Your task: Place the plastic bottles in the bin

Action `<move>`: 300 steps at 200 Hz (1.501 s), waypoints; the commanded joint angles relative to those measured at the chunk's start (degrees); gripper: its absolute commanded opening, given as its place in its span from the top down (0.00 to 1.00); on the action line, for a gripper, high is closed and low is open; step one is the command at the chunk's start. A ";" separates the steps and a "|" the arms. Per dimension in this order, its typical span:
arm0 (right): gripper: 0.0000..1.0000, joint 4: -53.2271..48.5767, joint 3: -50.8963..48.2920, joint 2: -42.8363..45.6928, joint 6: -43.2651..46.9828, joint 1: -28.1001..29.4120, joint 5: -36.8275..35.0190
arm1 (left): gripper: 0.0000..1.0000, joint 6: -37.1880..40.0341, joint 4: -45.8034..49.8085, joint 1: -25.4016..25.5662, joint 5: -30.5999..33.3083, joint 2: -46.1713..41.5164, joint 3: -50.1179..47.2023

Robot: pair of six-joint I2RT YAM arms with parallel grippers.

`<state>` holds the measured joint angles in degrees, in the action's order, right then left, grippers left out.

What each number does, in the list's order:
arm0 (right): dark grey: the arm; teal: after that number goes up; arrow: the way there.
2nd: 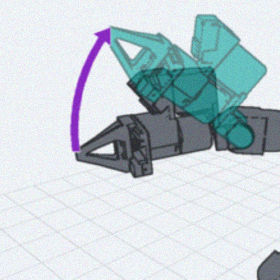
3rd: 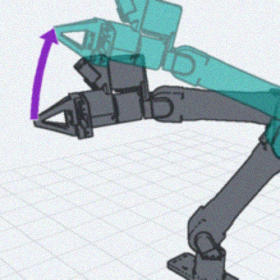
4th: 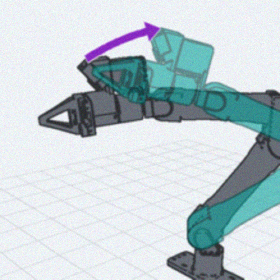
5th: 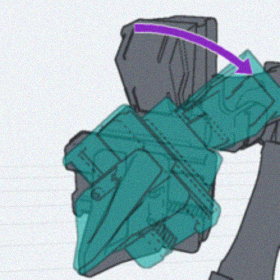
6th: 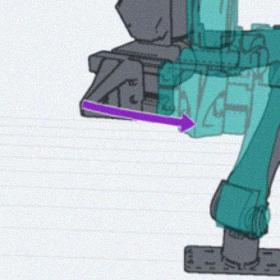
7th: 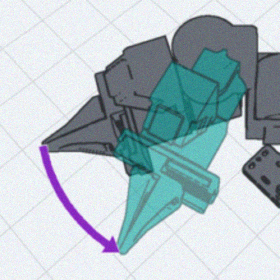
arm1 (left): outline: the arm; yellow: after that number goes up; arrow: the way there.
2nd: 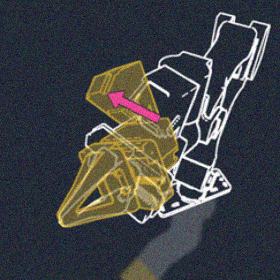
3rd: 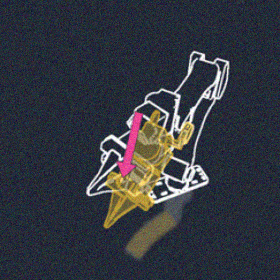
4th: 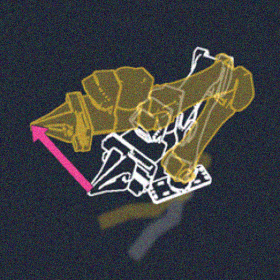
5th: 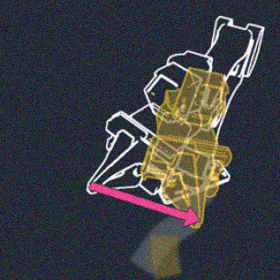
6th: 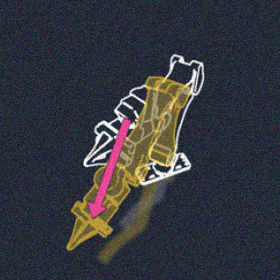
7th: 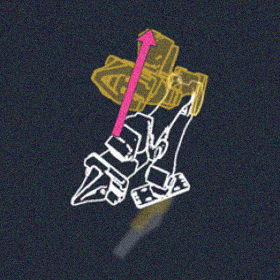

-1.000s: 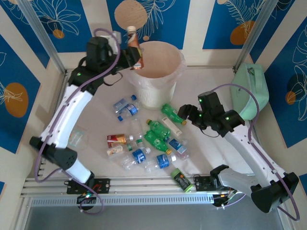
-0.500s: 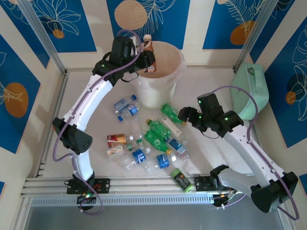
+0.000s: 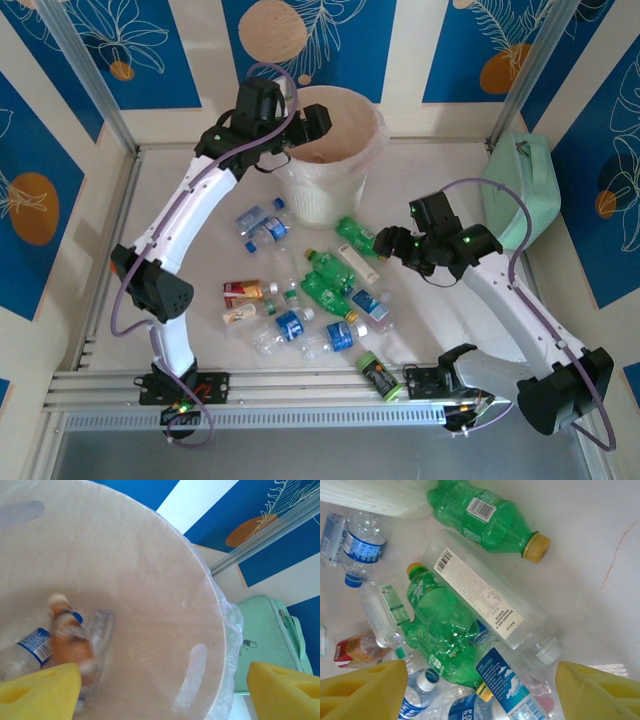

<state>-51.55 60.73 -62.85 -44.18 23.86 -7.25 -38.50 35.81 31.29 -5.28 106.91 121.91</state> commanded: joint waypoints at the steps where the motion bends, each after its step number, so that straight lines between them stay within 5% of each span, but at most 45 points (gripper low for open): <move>1: 0.22 -3.89 1.26 -0.99 2.94 -0.48 1.44 | 0.14 1.40 -0.76 0.78 0.28 -3.43 -0.78; 50: 0.23 -5.55 -1.57 -5.25 5.50 -0.18 3.23 | 0.14 1.17 -8.52 0.88 -1.05 -15.77 -15.54; 125: 0.21 -3.77 0.74 -17.19 10.46 8.22 -4.79 | 0.13 -0.44 -10.16 -0.64 3.43 -36.19 -43.85; 169: 0.22 -1.82 2.02 -24.35 12.40 9.62 -9.52 | 0.13 -2.02 -9.13 -1.49 3.72 -39.97 -48.92; 300: 0.23 2.97 2.73 -31.53 16.31 10.46 -8.77 | 0.15 -5.54 -10.86 -1.49 3.17 -41.85 -56.09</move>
<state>-49.23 62.92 -92.95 -28.69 34.04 -16.12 -43.27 25.69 30.39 -2.48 66.70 67.29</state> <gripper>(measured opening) 0.776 0.849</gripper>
